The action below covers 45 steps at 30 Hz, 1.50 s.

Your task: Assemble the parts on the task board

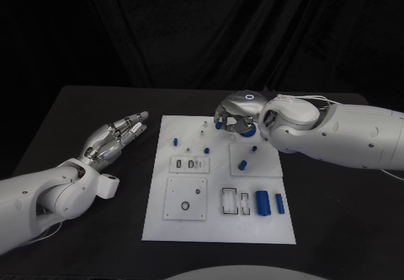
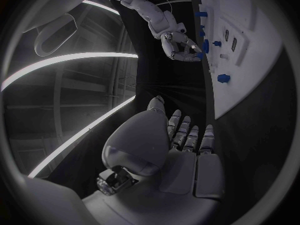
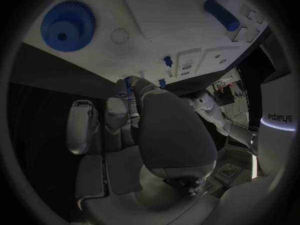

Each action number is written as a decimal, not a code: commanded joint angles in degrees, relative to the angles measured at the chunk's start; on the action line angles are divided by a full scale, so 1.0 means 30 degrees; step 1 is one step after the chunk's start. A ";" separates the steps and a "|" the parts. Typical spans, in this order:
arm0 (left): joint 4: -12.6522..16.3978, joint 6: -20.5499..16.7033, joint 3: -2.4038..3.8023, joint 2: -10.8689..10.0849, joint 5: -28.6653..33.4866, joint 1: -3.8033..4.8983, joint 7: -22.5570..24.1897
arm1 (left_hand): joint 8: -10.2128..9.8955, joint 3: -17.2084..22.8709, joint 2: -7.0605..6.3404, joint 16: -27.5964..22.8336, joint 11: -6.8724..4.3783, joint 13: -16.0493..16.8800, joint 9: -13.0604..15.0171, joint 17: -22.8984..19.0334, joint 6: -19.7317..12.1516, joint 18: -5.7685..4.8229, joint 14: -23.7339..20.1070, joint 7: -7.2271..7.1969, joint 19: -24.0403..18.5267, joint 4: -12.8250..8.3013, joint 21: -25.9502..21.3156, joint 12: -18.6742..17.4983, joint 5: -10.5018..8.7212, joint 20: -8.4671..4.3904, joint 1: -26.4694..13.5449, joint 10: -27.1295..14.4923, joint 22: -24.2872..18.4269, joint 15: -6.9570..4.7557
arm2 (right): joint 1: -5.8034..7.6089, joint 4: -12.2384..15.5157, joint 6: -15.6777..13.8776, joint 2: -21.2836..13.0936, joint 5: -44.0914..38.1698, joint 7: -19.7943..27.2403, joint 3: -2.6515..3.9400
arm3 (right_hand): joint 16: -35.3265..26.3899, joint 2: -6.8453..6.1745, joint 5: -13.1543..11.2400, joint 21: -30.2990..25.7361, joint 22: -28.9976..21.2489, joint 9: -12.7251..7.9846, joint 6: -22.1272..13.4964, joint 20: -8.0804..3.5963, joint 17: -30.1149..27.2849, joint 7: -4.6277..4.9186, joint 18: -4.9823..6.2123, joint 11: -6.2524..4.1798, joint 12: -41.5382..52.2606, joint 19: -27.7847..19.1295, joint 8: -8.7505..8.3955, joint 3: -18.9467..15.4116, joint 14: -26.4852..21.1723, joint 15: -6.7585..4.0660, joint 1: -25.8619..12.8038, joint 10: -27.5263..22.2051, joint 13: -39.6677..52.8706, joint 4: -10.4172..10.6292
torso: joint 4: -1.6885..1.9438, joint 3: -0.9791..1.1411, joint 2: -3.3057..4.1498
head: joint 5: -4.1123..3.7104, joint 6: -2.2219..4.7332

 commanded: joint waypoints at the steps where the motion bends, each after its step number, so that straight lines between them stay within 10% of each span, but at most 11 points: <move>1: -0.0012 0.0242 0.0006 0.0074 -0.0037 0.0040 0.3397 | 0.0095 0.0131 -0.0024 -0.0068 0.0097 -0.0030 0.0022 -0.0023 0.0105 -0.0108 -0.0020 0.0063 0.0015 -0.0023 -0.0067 -0.0099 0.0127 0.0144 0.0163 -0.0067 -0.0014 0.0072 | 0.0053 -0.0642 -0.0048 0.0522 -0.0144 -0.0079 0.0022 | 0.0109 0.0099 0.0167 0.0132 0.0097 0.1834 0.1161 0.0018 0.0148 0.0115 -0.0196 0.0069 -0.0172 0.0191 0.0859 -0.0083 0.0138 -0.0012 -0.0114 0.0119 -0.0026 -0.0050 | 0.0008 -0.0012 0.0009 | -0.0045 0.0025; 17: -0.0047 0.0253 0.0002 0.0248 -0.0037 0.0040 0.3493 | 0.0030 0.0213 -0.0056 -0.0084 0.0062 -0.0067 0.0001 -0.0036 -0.0087 -0.0042 -0.0081 -0.0214 -0.0006 0.0013 -0.0080 -0.0343 0.0182 0.0165 0.0287 -0.0374 -0.0021 0.0036 | 0.0057 -0.3424 0.0638 0.2830 -0.0145 -0.0123 0.0060 | 0.0260 0.0126 0.0268 0.0220 0.0297 0.2131 0.0757 0.0091 0.0491 0.0092 -0.0237 0.0216 -0.0884 0.0279 0.0671 -0.0032 0.0216 0.0097 -0.0277 -0.0047 -0.0037 -0.0052 | 0.0043 -0.0042 0.0021 | -0.0095 -0.0010; 45: -0.0019 0.0366 0.0001 0.0423 -0.0036 0.0040 0.3500 | 0.0034 0.0251 -0.0070 -0.0088 -0.0035 -0.0075 0.0006 -0.0039 -0.0075 -0.0001 -0.0101 -0.0298 -0.0015 0.0004 -0.0086 -0.0428 0.0305 0.0141 0.0339 -0.0531 -0.0023 -0.0025 | -0.0114 -0.3892 0.1241 0.3409 -0.0145 -0.0174 0.0071 | 0.0310 0.0156 -0.0080 0.0207 0.0370 0.2369 0.0341 0.0200 0.0646 0.0052 -0.0236 0.0364 -0.1609 0.0251 0.0360 -0.0041 0.0165 0.0206 -0.0594 -0.0268 -0.0022 0.0063 | -0.0013 -0.0042 -0.0001 | 0.0022 -0.0223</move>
